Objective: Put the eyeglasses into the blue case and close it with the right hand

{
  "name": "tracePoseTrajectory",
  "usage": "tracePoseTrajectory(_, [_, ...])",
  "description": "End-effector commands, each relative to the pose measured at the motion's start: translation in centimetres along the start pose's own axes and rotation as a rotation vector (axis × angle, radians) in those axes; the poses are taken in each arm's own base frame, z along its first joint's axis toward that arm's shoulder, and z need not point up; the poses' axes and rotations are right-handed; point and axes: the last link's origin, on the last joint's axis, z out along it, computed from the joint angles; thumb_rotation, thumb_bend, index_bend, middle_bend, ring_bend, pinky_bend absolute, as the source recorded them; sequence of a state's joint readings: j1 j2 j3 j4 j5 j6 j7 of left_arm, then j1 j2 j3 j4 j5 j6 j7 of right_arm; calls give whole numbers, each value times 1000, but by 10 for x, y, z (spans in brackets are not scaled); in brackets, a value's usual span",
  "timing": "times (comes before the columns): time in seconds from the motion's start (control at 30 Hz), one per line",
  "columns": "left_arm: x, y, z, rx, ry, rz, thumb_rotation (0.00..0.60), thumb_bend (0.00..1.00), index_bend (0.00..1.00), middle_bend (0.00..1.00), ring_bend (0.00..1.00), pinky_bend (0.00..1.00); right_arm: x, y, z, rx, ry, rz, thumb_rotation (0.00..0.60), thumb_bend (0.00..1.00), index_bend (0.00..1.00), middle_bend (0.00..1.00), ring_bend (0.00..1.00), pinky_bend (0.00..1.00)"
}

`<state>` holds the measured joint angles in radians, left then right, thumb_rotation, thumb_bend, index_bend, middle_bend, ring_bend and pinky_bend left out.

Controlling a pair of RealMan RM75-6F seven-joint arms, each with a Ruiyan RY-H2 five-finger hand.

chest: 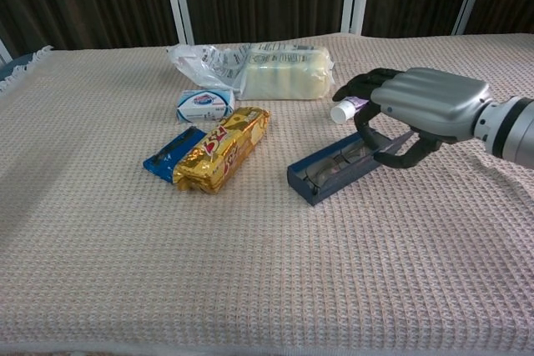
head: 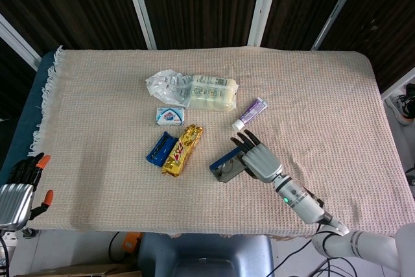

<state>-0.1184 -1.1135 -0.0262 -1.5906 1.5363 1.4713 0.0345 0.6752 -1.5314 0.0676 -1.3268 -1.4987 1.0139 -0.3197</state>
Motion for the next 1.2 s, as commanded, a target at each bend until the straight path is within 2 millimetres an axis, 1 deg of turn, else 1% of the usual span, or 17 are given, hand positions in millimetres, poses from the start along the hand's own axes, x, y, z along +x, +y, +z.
tracePoseTrajectory(0.03, [0,0,0,-1,-2,1,600,414,0,41,56,98,2,-2,8,-8,-13,-2,600,629,755,210,18,109])
tracePoseTrajectory(0.23, [0,0,0,1,-5,2,600,413,0,40,56,98,2,-3,13,-13,-24,-12,600,629,729,210,18,109])
tracePoseTrajectory(0.33, [-1,0,1,0,-9,2,600,412,0,40,56,99,2,-5,23,-22,-41,-25,600,629,710,210,18,109])
tracePoseTrajectory(0.4, [-1,0,1,-1,-12,3,600,412,0,40,56,99,5,-6,33,-38,-44,-22,600,628,709,210,18,109])
tracePoseTrajectory(0.67, [-2,0,1,-1,-18,3,600,412,0,41,57,98,7,-8,47,-66,-66,-23,600,629,691,210,18,104])
tracePoseTrajectory(0.9, [-2,-1,0,0,-19,3,600,413,0,41,57,99,5,-12,56,-74,-80,-28,600,629,669,209,18,100])
tracePoseTrajectory(0.97, [-2,-1,0,1,-19,1,600,412,0,40,58,99,4,-13,59,-75,-86,-29,600,629,631,199,17,93])
tracePoseTrajectory(1.03, [-2,-1,1,0,-19,-1,600,412,0,42,58,99,4,-13,61,-76,-88,-28,600,629,548,174,6,76])
tracePoseTrajectory(1.07, [-1,-1,1,0,-18,-2,600,412,0,43,58,99,5,-14,62,-77,-86,-27,600,629,532,169,5,74])
tracePoseTrajectory(1.1, [-1,-1,1,0,-18,-3,600,413,0,44,58,99,5,-14,63,-77,-84,-26,600,629,495,159,2,70])
tracePoseTrajectory(1.17, [-1,-1,1,2,-18,-5,600,412,0,44,59,100,7,-14,64,-78,-77,-24,600,629,387,129,0,63])
tracePoseTrajectory(1.2, [-1,-1,1,3,-18,-5,600,412,0,45,59,100,8,-14,64,-79,-74,-24,600,629,354,120,0,61])
